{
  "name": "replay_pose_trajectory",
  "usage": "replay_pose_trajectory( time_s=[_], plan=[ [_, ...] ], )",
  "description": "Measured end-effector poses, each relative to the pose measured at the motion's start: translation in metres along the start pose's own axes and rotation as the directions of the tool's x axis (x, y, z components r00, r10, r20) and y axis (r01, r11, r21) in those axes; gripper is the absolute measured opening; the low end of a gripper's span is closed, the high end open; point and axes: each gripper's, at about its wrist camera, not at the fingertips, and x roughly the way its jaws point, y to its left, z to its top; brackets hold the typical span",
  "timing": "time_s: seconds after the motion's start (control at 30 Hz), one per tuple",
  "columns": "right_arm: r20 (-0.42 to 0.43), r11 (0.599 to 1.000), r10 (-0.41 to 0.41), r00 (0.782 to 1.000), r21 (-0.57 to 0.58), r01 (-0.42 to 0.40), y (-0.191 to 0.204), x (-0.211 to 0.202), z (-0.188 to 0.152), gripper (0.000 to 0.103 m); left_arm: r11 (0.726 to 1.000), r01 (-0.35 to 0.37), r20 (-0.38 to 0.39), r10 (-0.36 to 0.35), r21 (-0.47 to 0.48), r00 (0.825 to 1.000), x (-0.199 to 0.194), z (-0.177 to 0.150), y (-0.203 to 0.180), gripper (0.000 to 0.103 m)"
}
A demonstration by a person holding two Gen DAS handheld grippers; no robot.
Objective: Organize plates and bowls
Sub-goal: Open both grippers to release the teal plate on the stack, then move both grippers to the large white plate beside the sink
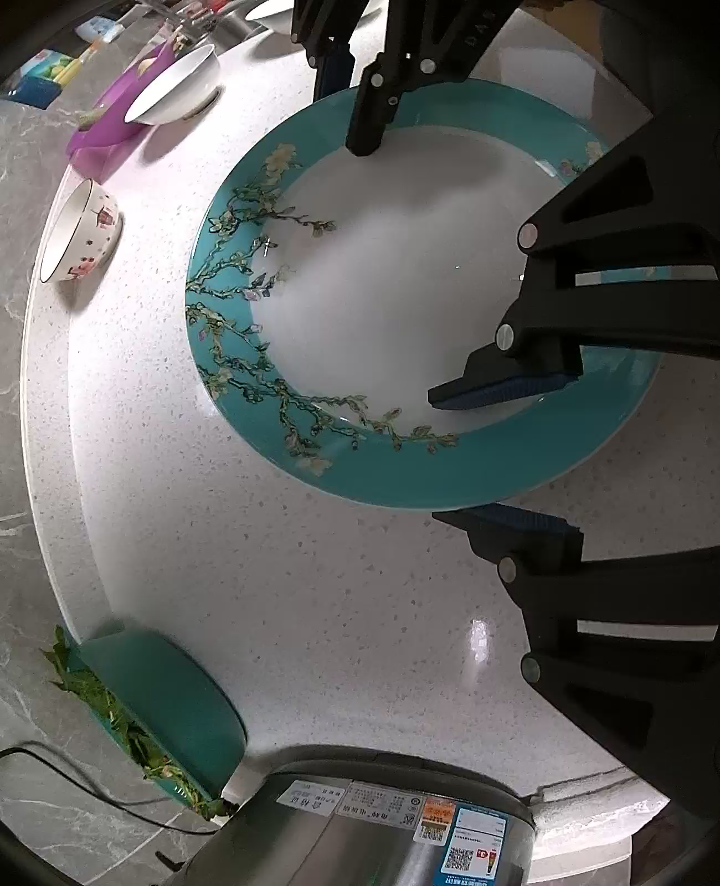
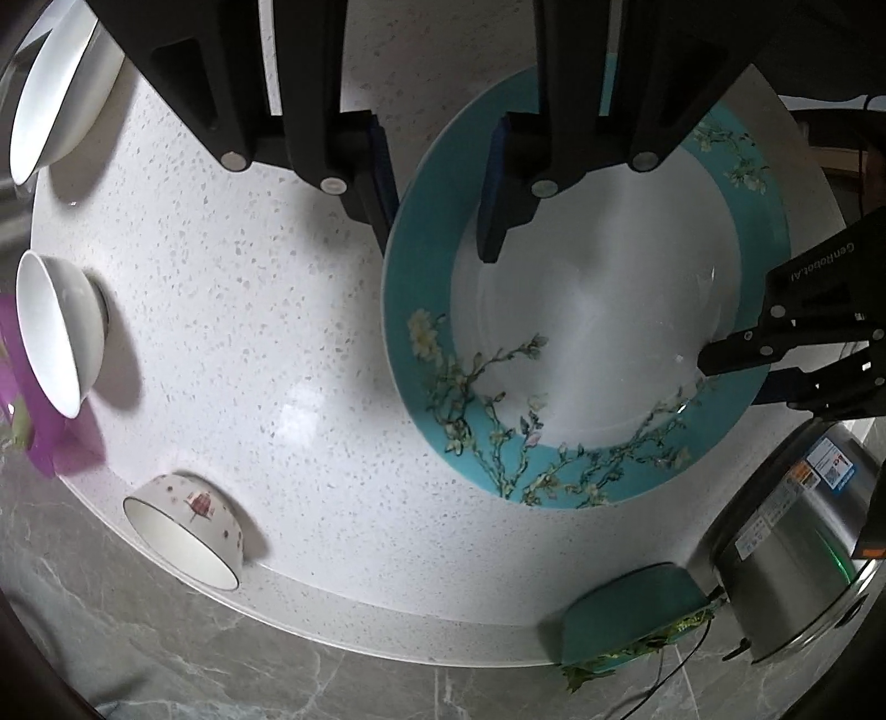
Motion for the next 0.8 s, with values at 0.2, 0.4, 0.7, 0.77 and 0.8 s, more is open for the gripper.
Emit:
replay_pose_trajectory(
  time_s=[0.2,0.4,0.7,0.77,0.8],
  plan=[
    [0.027,1.0,0.029,0.999,-0.006,-0.029,0.0,0.001,-0.003,0.041,1.0,-0.009,0.018,0.009,-0.025,1.0,-0.001,-0.003,-0.002,0.065],
    [0.064,0.995,0.068,0.996,0.073,-0.072,-0.008,-0.002,-0.008,0.072,1.0,-0.001,0.074,0.003,-0.031,0.997,-0.019,-0.005,0.003,0.084],
    [0.148,0.955,0.119,0.982,0.254,-0.154,-0.028,-0.051,-0.036,0.101,0.972,0.225,0.263,-0.201,-0.064,0.944,-0.088,0.034,0.028,0.1],
    [0.18,0.922,0.155,0.971,0.326,-0.208,-0.038,-0.068,-0.053,0.103,0.944,0.329,0.262,-0.314,-0.014,0.913,-0.1,0.053,0.014,0.103],
    [0.192,0.906,0.165,0.967,0.358,-0.226,-0.044,-0.075,-0.061,0.103,0.921,0.389,0.257,-0.378,0.011,0.889,-0.106,0.062,0.003,0.103]
  ],
)
